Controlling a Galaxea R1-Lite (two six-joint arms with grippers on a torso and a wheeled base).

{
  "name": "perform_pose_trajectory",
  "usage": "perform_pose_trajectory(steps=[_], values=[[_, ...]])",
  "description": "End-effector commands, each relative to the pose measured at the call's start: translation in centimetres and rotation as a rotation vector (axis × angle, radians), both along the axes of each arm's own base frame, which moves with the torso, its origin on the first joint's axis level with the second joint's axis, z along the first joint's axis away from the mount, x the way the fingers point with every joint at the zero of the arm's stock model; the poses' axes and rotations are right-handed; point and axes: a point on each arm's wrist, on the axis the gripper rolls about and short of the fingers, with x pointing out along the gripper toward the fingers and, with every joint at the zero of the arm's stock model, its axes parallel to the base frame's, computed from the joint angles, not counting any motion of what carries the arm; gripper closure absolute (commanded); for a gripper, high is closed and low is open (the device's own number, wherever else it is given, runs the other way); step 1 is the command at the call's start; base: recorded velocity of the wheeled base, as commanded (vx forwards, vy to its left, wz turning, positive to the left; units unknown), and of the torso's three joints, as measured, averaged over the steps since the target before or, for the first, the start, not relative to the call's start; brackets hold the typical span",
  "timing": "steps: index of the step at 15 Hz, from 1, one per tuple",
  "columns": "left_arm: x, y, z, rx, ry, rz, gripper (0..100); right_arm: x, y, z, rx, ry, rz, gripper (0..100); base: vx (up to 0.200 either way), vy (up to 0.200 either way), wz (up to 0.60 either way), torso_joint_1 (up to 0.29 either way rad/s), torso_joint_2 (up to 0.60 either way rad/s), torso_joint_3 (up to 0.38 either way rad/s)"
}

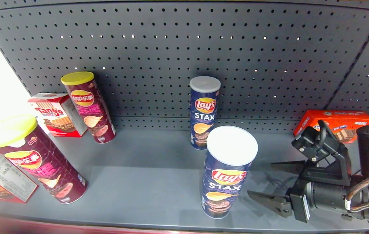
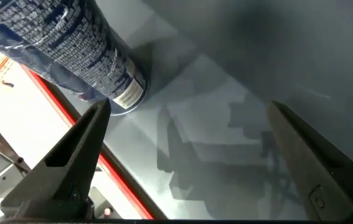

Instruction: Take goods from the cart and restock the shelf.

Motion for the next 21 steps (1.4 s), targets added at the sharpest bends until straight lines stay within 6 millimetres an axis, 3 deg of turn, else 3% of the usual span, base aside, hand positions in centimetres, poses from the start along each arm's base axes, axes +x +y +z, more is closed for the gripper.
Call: perform_pose_trajectory(steps=[1,8,21], values=[[0.0,0.0,0.0,0.000,0.002,0.003,0,0.4,0.5,-0.4,-0.012,0.015,0.007,0,0.000,0.000,0.00,0.000,0.00,0.000],[0.0,0.0,0.0,0.000,0.002,0.003,0,1.8,3.0,-0.3,-0.030,0.010,0.036,0,0.000,0.000,0.00,0.000,0.00,0.000],[0.0,0.0,0.0,-0.002,0.002,0.000,0,2.5,3.8,-0.3,-0.033,0.013,0.043,0,0.000,0.000,0.00,0.000,0.00,0.000]])
